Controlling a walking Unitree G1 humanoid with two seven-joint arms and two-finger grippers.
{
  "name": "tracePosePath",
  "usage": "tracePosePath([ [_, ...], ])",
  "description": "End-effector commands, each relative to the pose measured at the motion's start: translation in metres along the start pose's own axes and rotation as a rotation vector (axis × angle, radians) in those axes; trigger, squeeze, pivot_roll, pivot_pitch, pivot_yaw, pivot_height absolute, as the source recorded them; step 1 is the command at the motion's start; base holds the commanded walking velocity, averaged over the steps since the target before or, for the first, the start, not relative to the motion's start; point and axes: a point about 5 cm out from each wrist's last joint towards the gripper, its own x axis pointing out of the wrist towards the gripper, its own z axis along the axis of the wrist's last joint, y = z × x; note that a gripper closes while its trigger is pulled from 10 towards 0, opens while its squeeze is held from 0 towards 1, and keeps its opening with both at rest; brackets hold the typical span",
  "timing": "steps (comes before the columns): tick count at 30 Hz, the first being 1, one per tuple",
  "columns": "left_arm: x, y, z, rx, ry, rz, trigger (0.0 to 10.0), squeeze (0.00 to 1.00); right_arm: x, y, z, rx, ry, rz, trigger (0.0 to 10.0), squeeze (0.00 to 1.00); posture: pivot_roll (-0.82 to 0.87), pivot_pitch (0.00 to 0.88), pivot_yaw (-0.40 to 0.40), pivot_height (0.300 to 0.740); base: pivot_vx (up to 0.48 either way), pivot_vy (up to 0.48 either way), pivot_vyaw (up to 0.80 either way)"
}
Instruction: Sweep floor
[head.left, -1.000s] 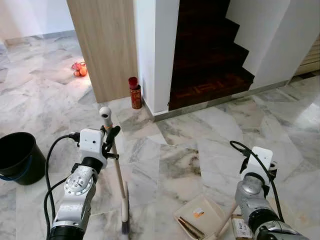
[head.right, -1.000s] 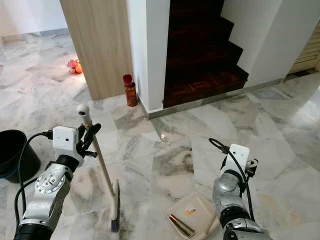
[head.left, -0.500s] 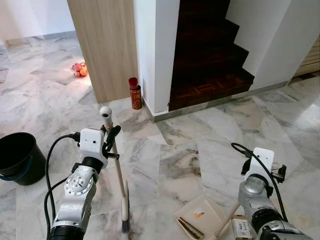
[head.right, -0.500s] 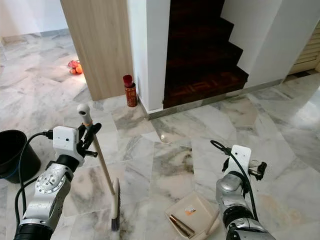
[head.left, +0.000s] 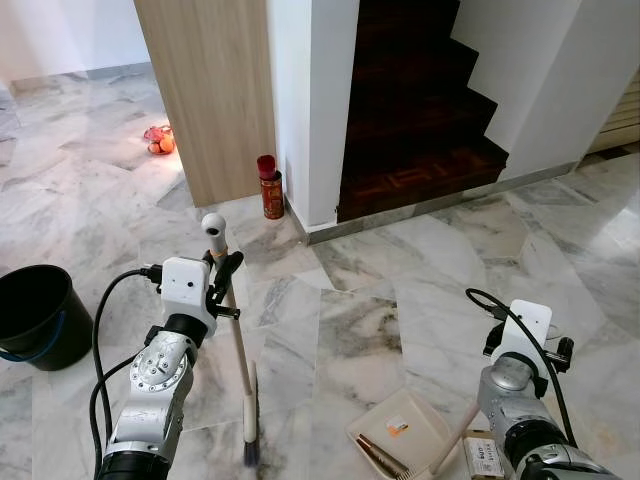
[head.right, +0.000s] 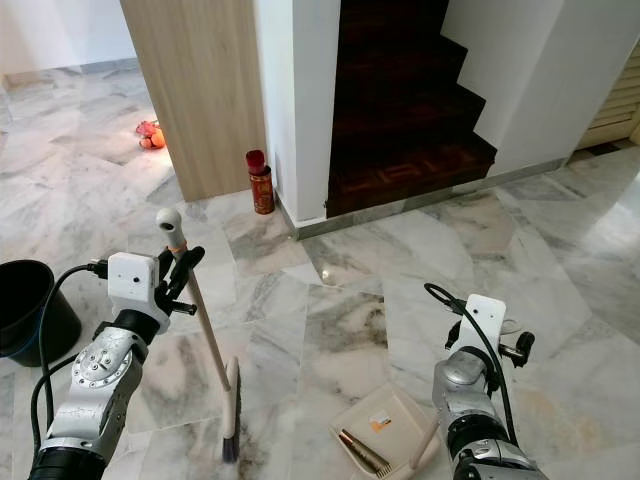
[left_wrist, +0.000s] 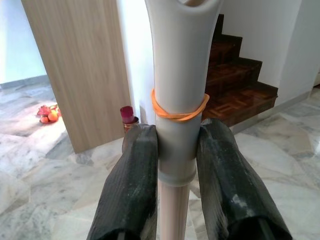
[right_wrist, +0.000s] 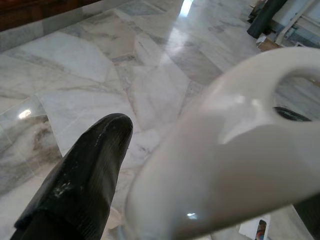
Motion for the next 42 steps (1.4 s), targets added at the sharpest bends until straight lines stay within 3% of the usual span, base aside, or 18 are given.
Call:
tracePosePath([
  [1, 0.003, -0.004, 0.003, 0.023, -0.018, -0.021, 10.0, 0.00, 0.001, -0.002, 0.000, 0.025, 0.017, -0.009, 10.0, 0.00, 0.06, 0.008, -0.032, 0.740, 0.000, 0.000, 0.00],
  [7, 0.003, -0.005, 0.003, 0.020, -0.017, -0.020, 10.0, 0.00, -0.001, -0.002, -0.003, 0.046, 0.048, 0.001, 10.0, 0.00, 0.06, 0.010, -0.035, 0.740, 0.000, 0.000, 0.00],
  [14, 0.003, -0.006, 0.003, 0.021, -0.017, -0.023, 10.0, 0.00, -0.005, 0.006, -0.005, 0.141, 0.086, 0.072, 10.0, 0.00, 0.06, 0.011, -0.038, 0.740, 0.000, 0.000, 0.00],
  [26, 0.002, -0.008, 0.001, 0.022, -0.014, -0.028, 10.0, 0.00, -0.007, 0.001, -0.015, 0.043, 0.112, 0.064, 10.0, 0.00, 0.05, 0.006, -0.044, 0.740, 0.000, 0.000, 0.00],
  [34, 0.001, -0.008, 0.001, 0.025, -0.014, -0.026, 10.0, 0.00, -0.013, 0.007, -0.023, 0.050, 0.149, 0.123, 10.0, 0.00, 0.06, 0.002, -0.049, 0.740, 0.000, 0.000, 0.00],
  [42, 0.001, -0.010, 0.000, 0.025, -0.013, -0.030, 10.0, 0.00, -0.019, 0.010, -0.040, -0.012, 0.228, 0.178, 10.0, 0.00, 0.06, 0.000, -0.059, 0.740, 0.000, 0.000, 0.00],
])
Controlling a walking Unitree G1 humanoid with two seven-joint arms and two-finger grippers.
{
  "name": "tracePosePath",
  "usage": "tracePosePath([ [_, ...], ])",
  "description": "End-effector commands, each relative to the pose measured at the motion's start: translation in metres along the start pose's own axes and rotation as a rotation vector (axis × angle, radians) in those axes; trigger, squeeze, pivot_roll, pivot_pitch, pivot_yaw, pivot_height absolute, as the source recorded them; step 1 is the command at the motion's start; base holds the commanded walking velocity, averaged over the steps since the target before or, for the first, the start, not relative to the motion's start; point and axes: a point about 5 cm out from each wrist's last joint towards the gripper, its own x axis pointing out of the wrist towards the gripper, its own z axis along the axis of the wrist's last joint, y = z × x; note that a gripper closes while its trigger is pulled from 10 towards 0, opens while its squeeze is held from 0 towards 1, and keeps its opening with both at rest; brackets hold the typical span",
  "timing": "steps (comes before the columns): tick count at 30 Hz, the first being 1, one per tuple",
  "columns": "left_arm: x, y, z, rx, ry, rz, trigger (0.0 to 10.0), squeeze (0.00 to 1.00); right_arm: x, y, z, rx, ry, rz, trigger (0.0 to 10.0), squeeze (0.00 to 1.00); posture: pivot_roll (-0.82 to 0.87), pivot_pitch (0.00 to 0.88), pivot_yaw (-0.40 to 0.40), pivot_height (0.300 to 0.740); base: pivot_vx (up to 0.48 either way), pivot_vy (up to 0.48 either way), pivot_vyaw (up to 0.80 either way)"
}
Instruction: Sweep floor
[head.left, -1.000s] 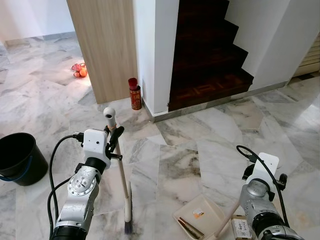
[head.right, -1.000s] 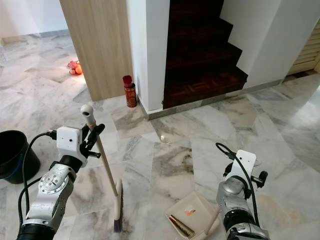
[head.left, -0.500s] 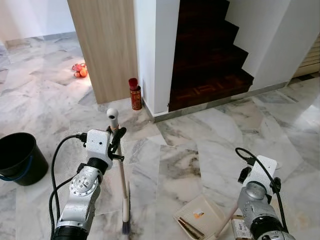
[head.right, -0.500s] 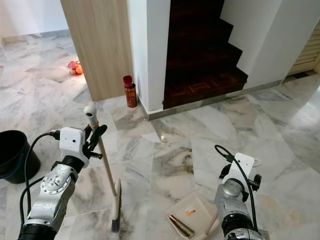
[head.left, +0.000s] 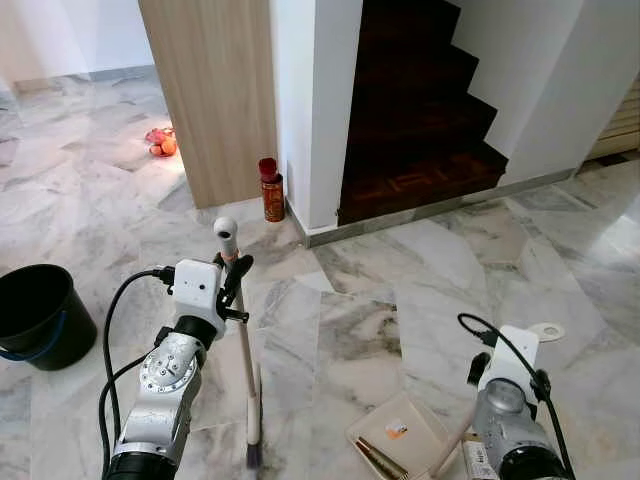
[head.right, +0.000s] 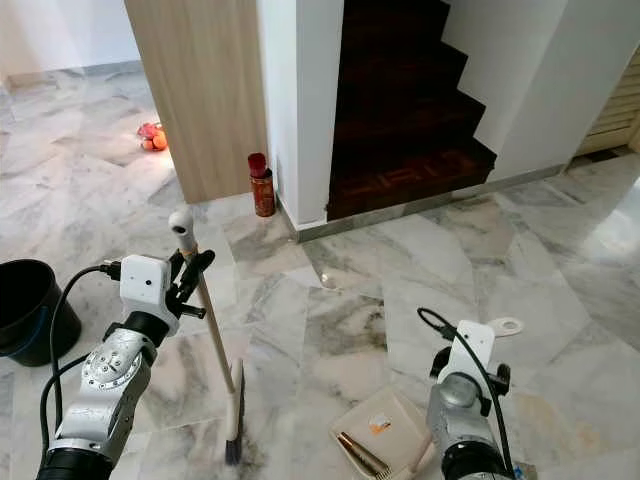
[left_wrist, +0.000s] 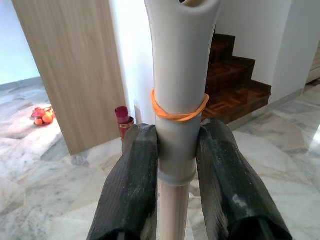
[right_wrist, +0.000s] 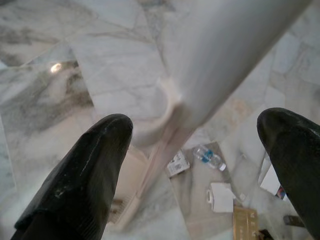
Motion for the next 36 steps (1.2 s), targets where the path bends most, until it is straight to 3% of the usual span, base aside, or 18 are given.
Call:
tracePosePath([
  [1, 0.001, -0.001, 0.002, 0.012, -0.023, 0.000, 10.0, 0.00, 0.000, 0.000, -0.006, -0.039, 0.032, 0.012, 10.0, 0.00, 0.06, 0.000, -0.060, 0.740, 0.000, 0.000, 0.00],
  [14, -0.007, 0.001, -0.016, 0.011, 0.032, 0.017, 10.0, 0.00, -0.001, -0.014, -0.046, -0.151, 0.194, 0.022, 10.0, 0.00, 0.06, 0.000, -0.083, 0.740, 0.000, 0.000, 0.00],
  [21, -0.016, 0.008, -0.039, 0.011, 0.117, 0.046, 10.0, 0.00, -0.003, -0.020, -0.066, -0.162, 0.308, 0.003, 10.0, 0.00, 0.03, 0.000, -0.084, 0.740, 0.000, 0.000, 0.00],
  [28, -0.031, 0.018, -0.071, 0.027, 0.258, 0.074, 10.0, 0.00, -0.008, -0.037, -0.093, -0.197, 0.454, -0.065, 10.0, 0.00, -0.01, 0.000, -0.085, 0.740, 0.000, 0.000, 0.00],
  [30, -0.034, 0.019, -0.078, 0.028, 0.288, 0.077, 10.0, 0.00, -0.009, -0.038, -0.095, -0.180, 0.468, -0.069, 10.0, 0.00, -0.01, 0.000, -0.085, 0.740, 0.000, 0.000, 0.00],
  [36, -0.042, 0.015, -0.093, 0.039, 0.363, 0.049, 10.0, 0.00, 0.003, -0.016, -0.052, -0.265, 0.260, 0.072, 10.0, 0.00, -0.03, 0.000, -0.081, 0.740, 0.000, 0.000, 0.00],
])
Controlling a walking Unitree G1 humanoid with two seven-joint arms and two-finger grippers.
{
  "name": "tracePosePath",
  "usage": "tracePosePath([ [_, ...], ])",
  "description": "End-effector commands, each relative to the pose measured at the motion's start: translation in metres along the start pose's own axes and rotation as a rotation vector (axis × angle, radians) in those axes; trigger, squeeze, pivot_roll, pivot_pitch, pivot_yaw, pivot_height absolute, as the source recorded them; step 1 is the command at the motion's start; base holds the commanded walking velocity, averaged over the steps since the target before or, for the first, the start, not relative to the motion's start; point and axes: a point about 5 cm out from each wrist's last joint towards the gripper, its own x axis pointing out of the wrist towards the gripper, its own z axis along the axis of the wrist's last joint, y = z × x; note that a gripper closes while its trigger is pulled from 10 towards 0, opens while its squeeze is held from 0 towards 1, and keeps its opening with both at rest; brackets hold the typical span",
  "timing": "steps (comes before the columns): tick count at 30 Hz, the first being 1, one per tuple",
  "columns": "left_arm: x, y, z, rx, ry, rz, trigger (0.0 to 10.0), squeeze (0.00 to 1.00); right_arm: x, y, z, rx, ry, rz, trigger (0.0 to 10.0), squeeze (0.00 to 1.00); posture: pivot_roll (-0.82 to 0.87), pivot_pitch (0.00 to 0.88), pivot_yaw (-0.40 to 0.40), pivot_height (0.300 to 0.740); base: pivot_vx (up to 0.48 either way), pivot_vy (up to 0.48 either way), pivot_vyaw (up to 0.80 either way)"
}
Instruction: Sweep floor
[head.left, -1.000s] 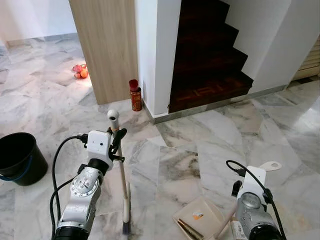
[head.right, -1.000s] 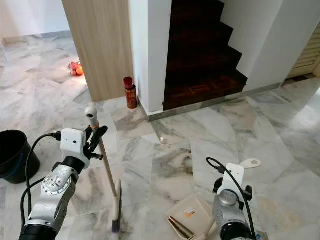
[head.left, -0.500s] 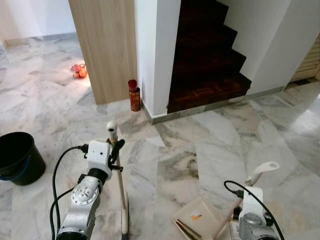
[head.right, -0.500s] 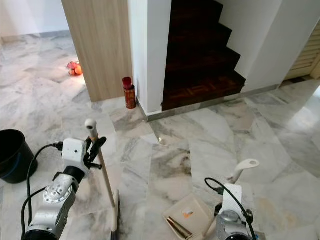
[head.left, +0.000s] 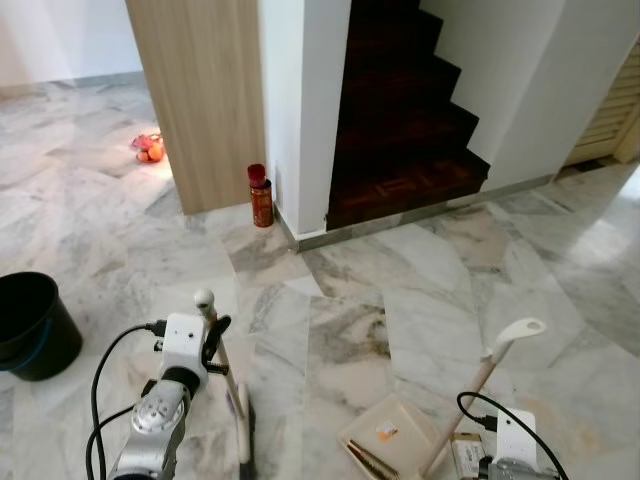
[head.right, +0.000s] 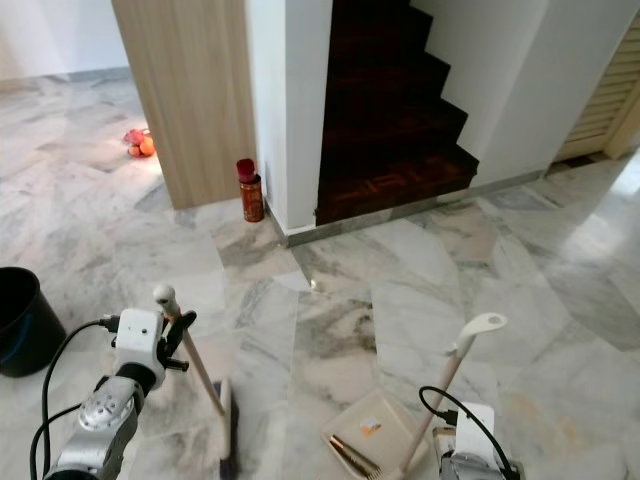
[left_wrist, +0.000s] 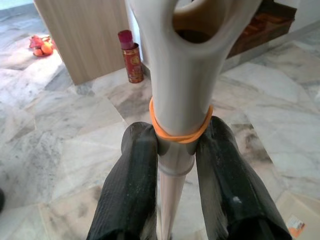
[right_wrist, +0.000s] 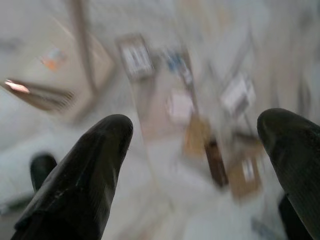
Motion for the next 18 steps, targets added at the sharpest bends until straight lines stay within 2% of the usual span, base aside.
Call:
tracePosePath([
  [1, -0.002, -0.002, -0.009, 0.032, 0.051, -0.018, 10.0, 0.00, -0.004, 0.008, 0.025, -0.003, -0.098, 0.061, 10.0, 0.00, -0.03, 0.000, -0.081, 0.740, 0.000, 0.000, 0.00],
  [2, -0.002, -0.003, -0.011, 0.038, 0.056, -0.021, 10.0, 0.00, -0.005, 0.012, 0.028, 0.019, -0.111, 0.086, 10.0, 0.00, -0.03, 0.000, -0.081, 0.740, 0.000, 0.000, 0.00],
  [3, -0.002, -0.004, -0.012, 0.050, 0.061, -0.027, 10.0, 0.00, -0.007, 0.015, 0.033, -0.024, -0.131, 0.097, 10.0, 0.00, -0.03, 0.000, -0.084, 0.740, 0.000, 0.000, 0.00],
  [5, -0.001, -0.007, -0.014, 0.073, 0.070, -0.045, 10.0, 0.00, -0.009, 0.017, 0.042, -0.021, -0.152, 0.094, 10.0, 0.00, -0.03, 0.000, -0.082, 0.740, 0.000, 0.000, 0.00],
  [8, 0.000, -0.009, -0.015, 0.075, 0.070, -0.054, 10.0, 0.00, -0.012, 0.014, 0.061, -0.047, -0.214, 0.036, 10.0, 0.00, -0.03, 0.000, -0.083, 0.740, 0.000, 0.000, 0.00],
  [10, 0.001, -0.010, -0.016, 0.084, 0.070, -0.063, 10.0, 0.00, -0.012, 0.010, 0.066, -0.034, -0.228, 0.000, 10.0, 0.00, -0.02, 0.000, -0.083, 0.740, 0.000, 0.000, 0.00],
  [13, 0.000, -0.013, -0.016, 0.097, 0.068, -0.076, 10.0, 0.00, -0.011, 0.010, 0.063, -0.003, -0.201, 0.005, 10.0, 0.00, -0.02, 0.000, -0.084, 0.740, 0.000, 0.000, 0.00],
  [18, -0.002, -0.014, -0.020, 0.094, 0.076, -0.077, 10.0, 0.00, -0.011, 0.019, 0.050, -0.029, -0.178, 0.051, 10.0, 0.00, -0.01, 0.000, -0.085, 0.740, 0.000, 0.000, 0.00],
])
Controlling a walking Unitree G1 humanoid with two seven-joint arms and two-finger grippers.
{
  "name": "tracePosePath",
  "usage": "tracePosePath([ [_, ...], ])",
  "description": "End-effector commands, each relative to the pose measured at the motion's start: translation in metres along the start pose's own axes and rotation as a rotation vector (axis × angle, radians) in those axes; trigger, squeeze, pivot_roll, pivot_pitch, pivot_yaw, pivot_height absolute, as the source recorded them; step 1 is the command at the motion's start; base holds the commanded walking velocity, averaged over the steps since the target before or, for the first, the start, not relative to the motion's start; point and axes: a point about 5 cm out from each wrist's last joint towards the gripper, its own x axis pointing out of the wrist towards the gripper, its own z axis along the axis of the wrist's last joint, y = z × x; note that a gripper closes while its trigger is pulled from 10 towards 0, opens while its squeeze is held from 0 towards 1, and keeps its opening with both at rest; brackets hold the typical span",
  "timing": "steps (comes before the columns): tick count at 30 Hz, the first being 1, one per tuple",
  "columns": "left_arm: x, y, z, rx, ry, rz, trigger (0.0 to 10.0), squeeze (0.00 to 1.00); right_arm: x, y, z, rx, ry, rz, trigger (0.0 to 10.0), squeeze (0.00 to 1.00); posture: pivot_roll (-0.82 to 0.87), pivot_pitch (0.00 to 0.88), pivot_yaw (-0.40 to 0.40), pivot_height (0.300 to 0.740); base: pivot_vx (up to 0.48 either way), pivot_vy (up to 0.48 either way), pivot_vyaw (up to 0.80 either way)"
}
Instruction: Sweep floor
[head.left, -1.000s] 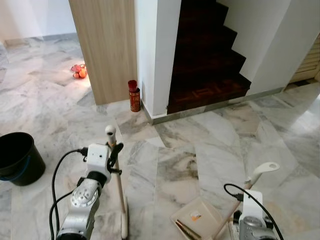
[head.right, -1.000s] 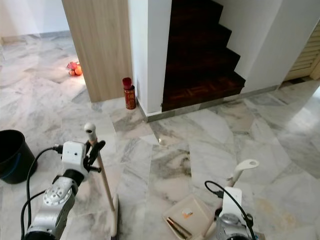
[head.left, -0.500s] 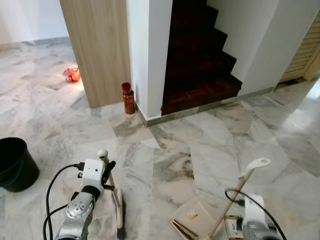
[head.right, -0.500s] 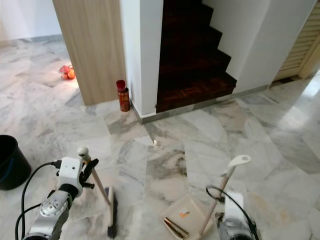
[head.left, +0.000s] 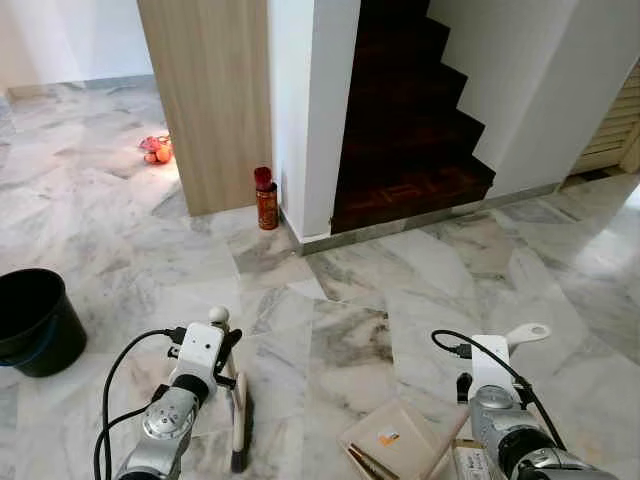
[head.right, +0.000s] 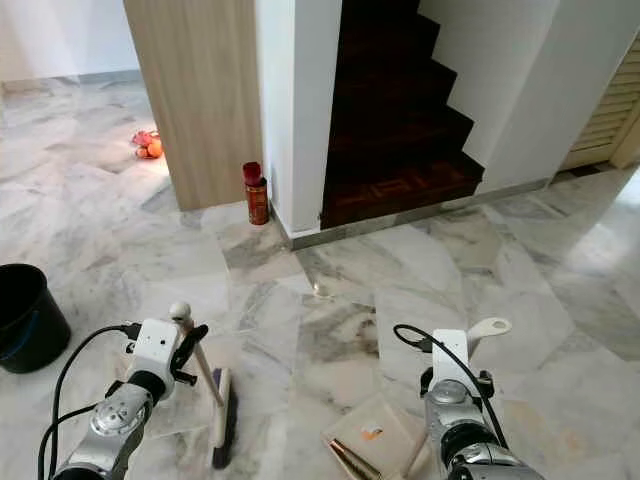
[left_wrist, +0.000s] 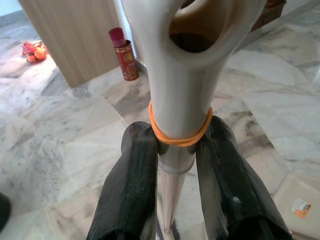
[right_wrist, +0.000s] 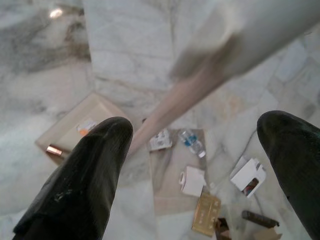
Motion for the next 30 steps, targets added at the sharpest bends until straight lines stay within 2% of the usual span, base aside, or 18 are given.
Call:
tracePosePath([
  [1, -0.004, -0.002, -0.011, 0.003, 0.054, -0.009, 10.0, 0.00, 0.000, 0.002, -0.007, 0.000, 0.018, 0.012, 10.0, 0.00, -0.01, 0.000, -0.085, 0.740, 0.000, 0.000, 0.00],
  [2, -0.007, -0.002, -0.017, -0.016, 0.076, -0.001, 10.0, 0.00, -0.001, 0.004, -0.021, 0.000, 0.066, 0.010, 10.0, 0.00, -0.01, 0.000, -0.081, 0.740, 0.000, 0.000, 0.00],
  [4, -0.009, -0.001, -0.021, -0.034, 0.094, 0.011, 10.0, 0.00, -0.002, 0.004, -0.033, 0.012, 0.118, 0.000, 10.0, 0.00, -0.02, 0.000, -0.079, 0.740, 0.000, 0.000, 0.00],
  [7, -0.010, 0.000, -0.023, -0.040, 0.101, 0.019, 10.0, 0.00, -0.002, 0.004, -0.038, 0.003, 0.138, 0.000, 10.0, 0.00, -0.01, 0.000, -0.079, 0.740, 0.000, 0.000, 0.00],
  [9, -0.012, 0.002, -0.026, -0.047, 0.115, 0.035, 10.0, 0.00, -0.004, 0.009, -0.045, -0.021, 0.153, 0.063, 10.0, 0.00, -0.01, 0.000, -0.078, 0.740, 0.000, 0.000, 0.00],
  [12, -0.016, 0.003, -0.034, -0.055, 0.152, 0.052, 10.0, 0.00, -0.006, 0.020, -0.048, -0.019, 0.135, 0.178, 10.0, 0.00, 0.00, 0.000, -0.080, 0.740, 0.000, 0.000, 0.00],
  [17, -0.022, 0.004, -0.043, -0.061, 0.190, 0.052, 10.0, 0.00, -0.009, 0.029, -0.055, -0.059, 0.140, 0.253, 10.0, 0.00, 0.00, 0.000, -0.077, 0.740, 0.000, 0.000, 0.00],
  [18, -0.024, 0.004, -0.046, -0.061, 0.206, 0.051, 10.0, 0.00, -0.011, 0.033, -0.056, -0.052, 0.129, 0.294, 10.0, 0.00, 0.01, 0.000, -0.077, 0.740, 0.000, 0.000, 0.00],
  [21, -0.027, 0.004, -0.051, -0.065, 0.231, 0.056, 10.0, 0.00, -0.014, 0.042, -0.054, -0.112, 0.056, 0.383, 10.0, 0.00, 0.03, 0.000, -0.074, 0.740, 0.000, 0.000, 0.00],
  [26, -0.031, 0.005, -0.055, -0.065, 0.249, 0.060, 10.0, 0.00, -0.013, 0.037, -0.065, -0.110, 0.085, 0.365, 10.0, 0.00, 0.03, 0.000, -0.071, 0.740, 0.000, 0.000, 0.00],
  [30, -0.037, 0.006, -0.063, -0.067, 0.282, 0.070, 10.0, 0.00, -0.015, 0.035, -0.078, -0.161, 0.091, 0.391, 10.0, 0.00, 0.04, 0.000, -0.066, 0.740, 0.000, 0.000, 0.00],
])
